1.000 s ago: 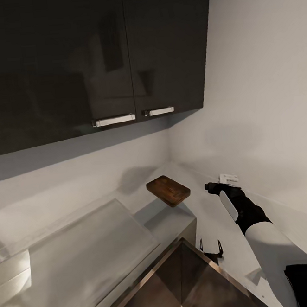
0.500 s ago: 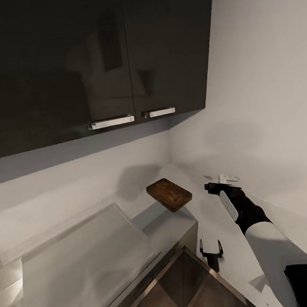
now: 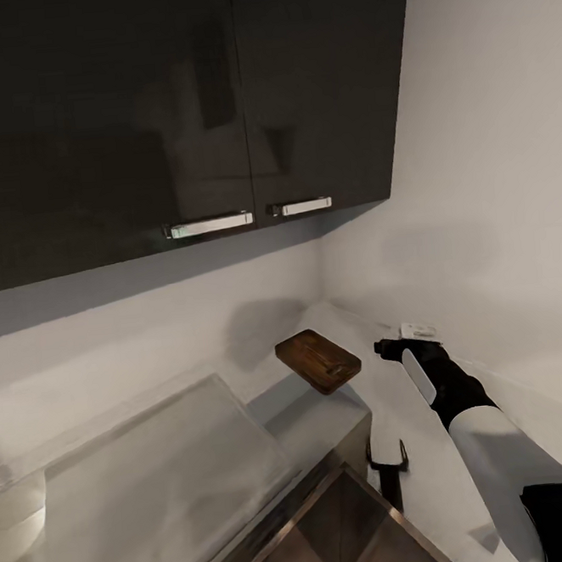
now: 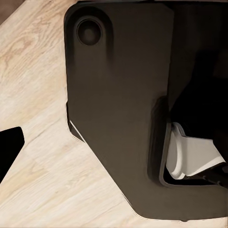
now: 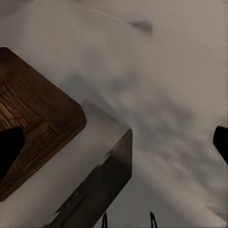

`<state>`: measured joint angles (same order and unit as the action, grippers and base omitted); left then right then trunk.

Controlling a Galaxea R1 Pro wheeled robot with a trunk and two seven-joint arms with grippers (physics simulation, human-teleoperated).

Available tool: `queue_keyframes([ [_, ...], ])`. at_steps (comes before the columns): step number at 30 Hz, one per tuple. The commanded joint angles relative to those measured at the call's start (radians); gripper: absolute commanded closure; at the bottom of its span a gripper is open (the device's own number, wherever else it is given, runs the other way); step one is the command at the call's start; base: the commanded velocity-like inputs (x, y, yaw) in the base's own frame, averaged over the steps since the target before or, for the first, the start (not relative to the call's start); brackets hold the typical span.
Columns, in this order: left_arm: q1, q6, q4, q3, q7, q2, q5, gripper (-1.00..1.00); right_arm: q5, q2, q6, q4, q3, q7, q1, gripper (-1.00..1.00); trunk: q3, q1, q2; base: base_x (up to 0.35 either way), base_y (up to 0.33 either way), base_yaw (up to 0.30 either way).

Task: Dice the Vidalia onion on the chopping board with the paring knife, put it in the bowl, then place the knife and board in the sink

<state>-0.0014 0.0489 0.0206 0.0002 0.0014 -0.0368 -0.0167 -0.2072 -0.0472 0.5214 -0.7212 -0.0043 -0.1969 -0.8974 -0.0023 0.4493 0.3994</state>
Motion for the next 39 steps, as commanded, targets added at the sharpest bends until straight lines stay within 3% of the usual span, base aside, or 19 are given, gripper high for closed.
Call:
queue_keyframes([
  [1,0.0,0.003,-0.001,0.0,0.0,0.0,-0.002,-1.0,-0.011,0.0,0.003,-0.001,0.001,-0.007,0.0,-1.0,0.0,0.001,0.001,0.221,-0.175,0.029],
  [23,0.0,0.003,-0.001,0.0,0.0,0.0,-0.002,-1.0,-0.011,0.0,0.003,-0.001,0.0,-0.006,0.0,-1.0,0.0,0.001,0.001,0.023,-0.016,0.002],
  [31,0.0,0.004,-0.001,-0.001,-0.001,-0.007,-0.002,-1.0,-0.011,0.0,0.0,0.026,0.0,-0.099,0.0,-1.0,0.0,0.001,0.001,0.0,0.0,0.0],
  [36,0.0,0.005,-0.001,0.0,-0.001,-0.011,-0.002,-1.0,-0.013,0.004,-0.001,0.052,0.0,-0.117,-0.002,-1.0,0.0,0.001,0.001,0.0,0.0,0.0],
  [38,0.0,0.004,-0.001,0.0,-0.001,-0.012,-0.002,-1.0,-0.015,0.013,-0.001,0.057,0.0,-0.121,-0.006,-1.0,0.0,0.001,0.001,0.0,0.0,0.0],
  [39,0.0,0.004,-0.001,0.0,-0.001,-0.012,-0.002,-1.0,-0.015,0.029,-0.001,0.058,0.001,-0.122,-0.015,-1.0,0.0,0.001,0.001,0.0,0.0,0.0],
])
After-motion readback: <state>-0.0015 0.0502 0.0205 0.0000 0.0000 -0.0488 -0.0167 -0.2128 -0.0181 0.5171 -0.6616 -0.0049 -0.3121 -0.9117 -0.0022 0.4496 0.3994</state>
